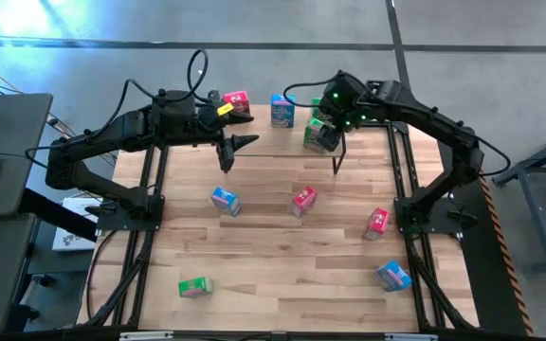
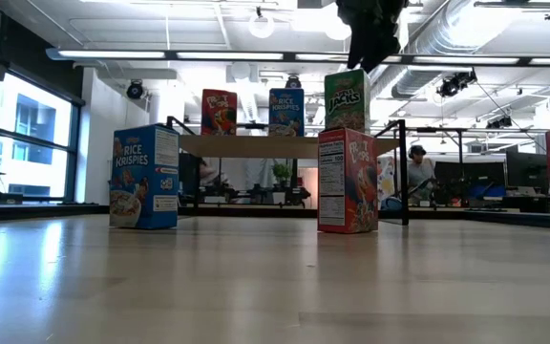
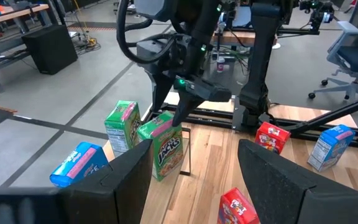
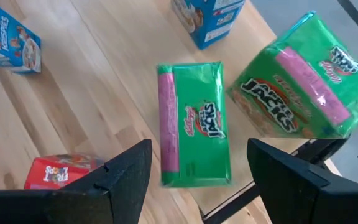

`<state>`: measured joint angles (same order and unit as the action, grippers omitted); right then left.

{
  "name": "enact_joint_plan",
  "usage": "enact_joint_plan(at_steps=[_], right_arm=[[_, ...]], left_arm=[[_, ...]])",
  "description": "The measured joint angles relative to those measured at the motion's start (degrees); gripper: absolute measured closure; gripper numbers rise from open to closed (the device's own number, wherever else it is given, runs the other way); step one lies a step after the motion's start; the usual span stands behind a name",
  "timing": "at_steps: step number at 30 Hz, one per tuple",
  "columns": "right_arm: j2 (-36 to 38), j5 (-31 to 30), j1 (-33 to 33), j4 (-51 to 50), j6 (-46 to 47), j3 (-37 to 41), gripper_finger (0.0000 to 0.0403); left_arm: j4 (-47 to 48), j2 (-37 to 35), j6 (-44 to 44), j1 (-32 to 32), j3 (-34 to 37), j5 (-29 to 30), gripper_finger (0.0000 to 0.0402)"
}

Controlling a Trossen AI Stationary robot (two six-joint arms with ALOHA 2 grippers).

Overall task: Stack cereal on shelf
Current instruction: Put the top green cereal box on the shelf aligned with the other green cereal box

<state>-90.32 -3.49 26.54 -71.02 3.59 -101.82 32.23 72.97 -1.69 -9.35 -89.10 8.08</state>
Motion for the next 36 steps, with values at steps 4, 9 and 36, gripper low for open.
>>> enact_joint_plan(at_steps=[4, 9, 36], right_arm=[[-0.6, 0.0, -0.3, -0.6, -0.8, 0.0, 0.0146], [-2.2, -0.8, -1.1, -2.1, -2.1, 0.0, 0.0146], [-2.2, -2.8, -1.4, -2.1, -18.3, -0.1, 0.0221]], left_arm=[[0.0, 0.0, 0.0, 0.0, 0.0, 0.0, 0.0176], [0.0, 0.0, 0.0, 0.0, 0.0, 0.0, 0.0176], [0.0, 0.0, 0.2, 0.0, 0.0, 0.0, 0.0176]])
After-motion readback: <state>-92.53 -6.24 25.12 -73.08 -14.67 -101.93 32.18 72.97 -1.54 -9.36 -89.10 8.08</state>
